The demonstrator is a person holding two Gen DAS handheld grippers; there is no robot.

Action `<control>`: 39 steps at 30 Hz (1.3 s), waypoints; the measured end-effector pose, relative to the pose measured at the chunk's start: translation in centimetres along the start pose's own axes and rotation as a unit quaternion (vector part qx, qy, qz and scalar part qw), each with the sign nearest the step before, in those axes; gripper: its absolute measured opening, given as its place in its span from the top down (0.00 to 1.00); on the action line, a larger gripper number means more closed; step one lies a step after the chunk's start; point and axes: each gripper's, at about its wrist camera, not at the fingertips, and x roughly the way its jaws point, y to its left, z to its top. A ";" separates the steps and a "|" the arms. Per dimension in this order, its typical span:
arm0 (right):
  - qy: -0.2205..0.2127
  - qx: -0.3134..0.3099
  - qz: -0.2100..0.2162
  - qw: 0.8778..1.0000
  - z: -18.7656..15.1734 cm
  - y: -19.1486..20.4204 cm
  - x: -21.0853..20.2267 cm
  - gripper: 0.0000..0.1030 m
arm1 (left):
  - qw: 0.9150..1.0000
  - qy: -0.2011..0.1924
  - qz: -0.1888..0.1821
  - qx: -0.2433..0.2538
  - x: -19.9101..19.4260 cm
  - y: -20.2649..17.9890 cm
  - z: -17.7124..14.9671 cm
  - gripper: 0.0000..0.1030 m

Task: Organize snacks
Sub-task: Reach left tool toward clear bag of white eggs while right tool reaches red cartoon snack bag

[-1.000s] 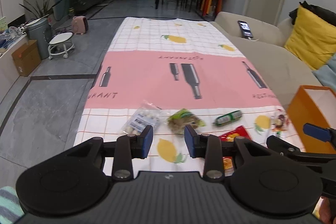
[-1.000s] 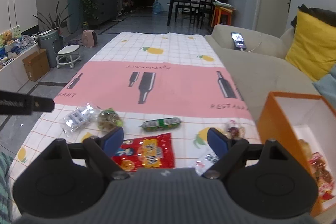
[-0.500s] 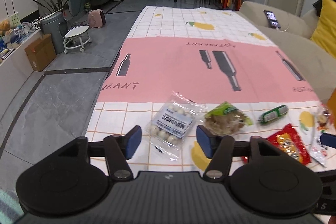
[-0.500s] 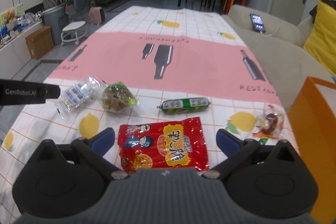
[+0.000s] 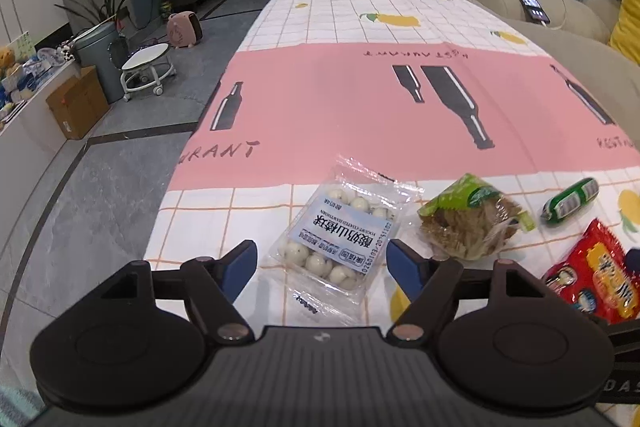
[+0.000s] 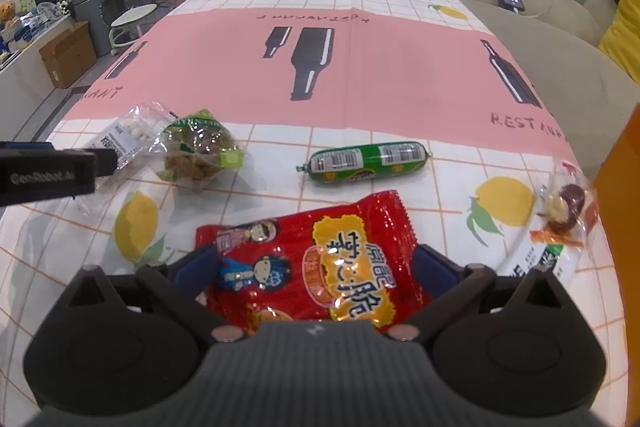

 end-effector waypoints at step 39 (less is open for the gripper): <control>0.047 0.223 -0.046 0.973 0.1 -2.6 -2.1 0.03 | 0.991 0.065 -0.076 -0.086 1.9 1.3 2.8 0.09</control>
